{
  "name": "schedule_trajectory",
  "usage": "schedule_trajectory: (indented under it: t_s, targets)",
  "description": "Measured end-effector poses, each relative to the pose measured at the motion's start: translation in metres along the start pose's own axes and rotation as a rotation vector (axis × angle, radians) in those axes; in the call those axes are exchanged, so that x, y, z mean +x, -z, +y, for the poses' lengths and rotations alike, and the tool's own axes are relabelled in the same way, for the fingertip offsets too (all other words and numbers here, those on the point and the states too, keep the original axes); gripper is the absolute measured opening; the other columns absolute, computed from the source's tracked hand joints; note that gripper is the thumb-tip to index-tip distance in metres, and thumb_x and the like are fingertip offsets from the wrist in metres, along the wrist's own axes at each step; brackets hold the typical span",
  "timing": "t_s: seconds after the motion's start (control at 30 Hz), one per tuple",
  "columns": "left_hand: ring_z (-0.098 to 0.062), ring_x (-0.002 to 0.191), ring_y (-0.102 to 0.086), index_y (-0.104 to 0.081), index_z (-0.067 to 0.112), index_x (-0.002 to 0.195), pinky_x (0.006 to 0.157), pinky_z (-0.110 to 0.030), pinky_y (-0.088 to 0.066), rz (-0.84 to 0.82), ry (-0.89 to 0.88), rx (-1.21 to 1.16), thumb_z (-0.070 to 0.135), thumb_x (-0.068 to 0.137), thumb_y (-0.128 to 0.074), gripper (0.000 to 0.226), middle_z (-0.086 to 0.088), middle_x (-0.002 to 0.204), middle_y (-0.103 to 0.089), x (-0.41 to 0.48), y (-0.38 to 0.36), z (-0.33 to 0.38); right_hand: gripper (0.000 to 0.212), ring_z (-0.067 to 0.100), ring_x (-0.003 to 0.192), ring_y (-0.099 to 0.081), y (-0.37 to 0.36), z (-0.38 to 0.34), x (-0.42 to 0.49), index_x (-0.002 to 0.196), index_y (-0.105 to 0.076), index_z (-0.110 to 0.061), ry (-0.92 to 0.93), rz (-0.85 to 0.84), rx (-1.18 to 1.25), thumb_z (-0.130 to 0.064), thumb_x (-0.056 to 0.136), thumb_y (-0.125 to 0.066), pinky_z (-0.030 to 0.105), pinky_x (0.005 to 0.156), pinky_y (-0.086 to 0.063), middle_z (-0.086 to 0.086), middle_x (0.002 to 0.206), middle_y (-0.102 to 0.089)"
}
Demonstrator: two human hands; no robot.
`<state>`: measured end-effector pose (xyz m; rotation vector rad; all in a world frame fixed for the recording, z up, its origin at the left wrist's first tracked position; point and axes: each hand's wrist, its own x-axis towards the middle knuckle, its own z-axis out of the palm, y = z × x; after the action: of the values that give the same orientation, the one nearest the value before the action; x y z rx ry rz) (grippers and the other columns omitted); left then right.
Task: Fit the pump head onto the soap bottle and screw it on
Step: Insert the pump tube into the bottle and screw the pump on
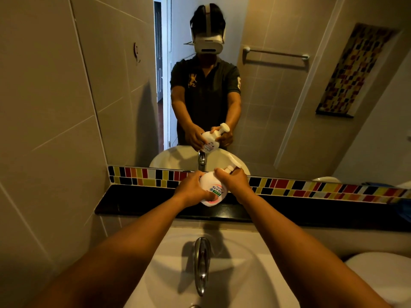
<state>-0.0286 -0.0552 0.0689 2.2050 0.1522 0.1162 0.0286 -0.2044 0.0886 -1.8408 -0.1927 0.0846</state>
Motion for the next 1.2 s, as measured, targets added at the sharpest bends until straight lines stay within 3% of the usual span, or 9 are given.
schedule_trajectory:
  t_s: [0.17, 0.23, 0.33, 0.47, 0.57, 0.7, 1.0, 1.2]
  targets:
    - [-0.023, 0.101, -0.064, -0.051, 0.027, 0.122, 0.083, -0.044, -0.059, 0.016, 0.006, 0.054, 0.050, 0.050, -0.085, 0.084, 0.000, 0.119, -0.063, 0.000, -0.006, 0.001, 0.019, 0.022, 0.084, -0.070, 0.002, -0.002, -0.001, 0.084, -0.057, -0.032, 0.000, 0.027, 0.022, -0.031, 0.076, -0.074, 0.045, 0.080, -0.060, 0.007, 0.092, -0.072]
    - [-0.023, 0.102, -0.064, -0.052, 0.025, 0.123, 0.083, -0.042, -0.059, -0.025, 0.008, 0.029, 0.050, 0.048, -0.086, 0.086, -0.001, 0.120, -0.063, 0.000, -0.003, 0.002, 0.017, 0.023, 0.082, -0.069, 0.004, -0.001, -0.002, 0.086, -0.058, -0.029, -0.040, 0.017, 0.041, -0.032, 0.080, -0.074, 0.040, 0.073, -0.059, 0.010, 0.095, -0.072]
    - [-0.022, 0.102, -0.064, -0.055, 0.019, 0.121, 0.082, -0.036, -0.059, -0.104, 0.043, -0.120, 0.030, 0.060, -0.089, 0.070, -0.005, 0.118, -0.066, -0.001, 0.003, -0.002, 0.036, 0.020, 0.069, -0.061, 0.011, 0.003, -0.007, 0.095, -0.062, -0.018, -0.137, -0.097, -0.009, -0.052, 0.083, -0.066, 0.029, 0.057, -0.045, 0.007, 0.082, -0.067]
    - [-0.026, 0.107, -0.064, -0.051, 0.019, 0.125, 0.082, -0.043, -0.060, -0.190, 0.144, -0.200, 0.021, 0.068, -0.085, 0.067, -0.006, 0.118, -0.064, -0.005, 0.010, -0.020, 0.064, 0.013, 0.052, -0.040, 0.028, 0.006, -0.003, 0.103, -0.061, -0.011, -0.261, -0.149, 0.196, -0.070, 0.080, -0.055, 0.024, 0.048, -0.036, 0.004, 0.067, -0.048]
    - [-0.025, 0.105, -0.063, -0.049, 0.023, 0.123, 0.076, -0.041, -0.061, -0.185, 0.190, -0.226, 0.016, 0.070, -0.083, 0.064, -0.003, 0.113, -0.062, -0.009, 0.010, -0.028, 0.060, 0.012, 0.052, -0.043, 0.038, 0.005, 0.002, 0.108, -0.063, -0.009, -0.268, -0.160, 0.182, -0.064, 0.083, -0.057, 0.025, 0.049, -0.039, 0.007, 0.075, -0.057]
    - [-0.027, 0.109, -0.062, -0.050, 0.021, 0.125, 0.080, -0.042, -0.060, -0.168, 0.180, -0.237, 0.011, 0.069, -0.083, 0.066, -0.007, 0.118, -0.062, -0.008, 0.008, -0.031, 0.044, 0.014, 0.057, -0.048, 0.041, 0.003, 0.006, 0.097, -0.067, -0.010, -0.223, -0.173, 0.029, -0.052, 0.083, -0.068, 0.027, 0.052, -0.043, 0.014, 0.091, -0.068]
    - [-0.022, 0.105, -0.064, -0.059, 0.018, 0.122, 0.088, -0.039, -0.057, -0.177, 0.114, -0.150, 0.018, 0.067, -0.086, 0.061, -0.005, 0.116, -0.067, 0.005, 0.005, -0.037, 0.046, 0.016, 0.057, -0.052, 0.032, 0.005, 0.018, 0.097, -0.070, 0.001, -0.174, -0.138, 0.014, -0.043, 0.082, -0.073, 0.029, 0.054, -0.049, 0.016, 0.083, -0.064]
    - [-0.021, 0.104, -0.065, -0.061, 0.019, 0.119, 0.086, -0.036, -0.057, -0.200, 0.106, -0.130, 0.021, 0.065, -0.088, 0.061, -0.004, 0.114, -0.068, 0.016, 0.003, -0.047, 0.034, 0.017, 0.063, -0.053, 0.030, 0.004, 0.024, 0.093, -0.071, -0.002, -0.118, -0.202, 0.003, -0.035, 0.087, -0.068, 0.027, 0.059, -0.051, 0.012, 0.079, -0.062]
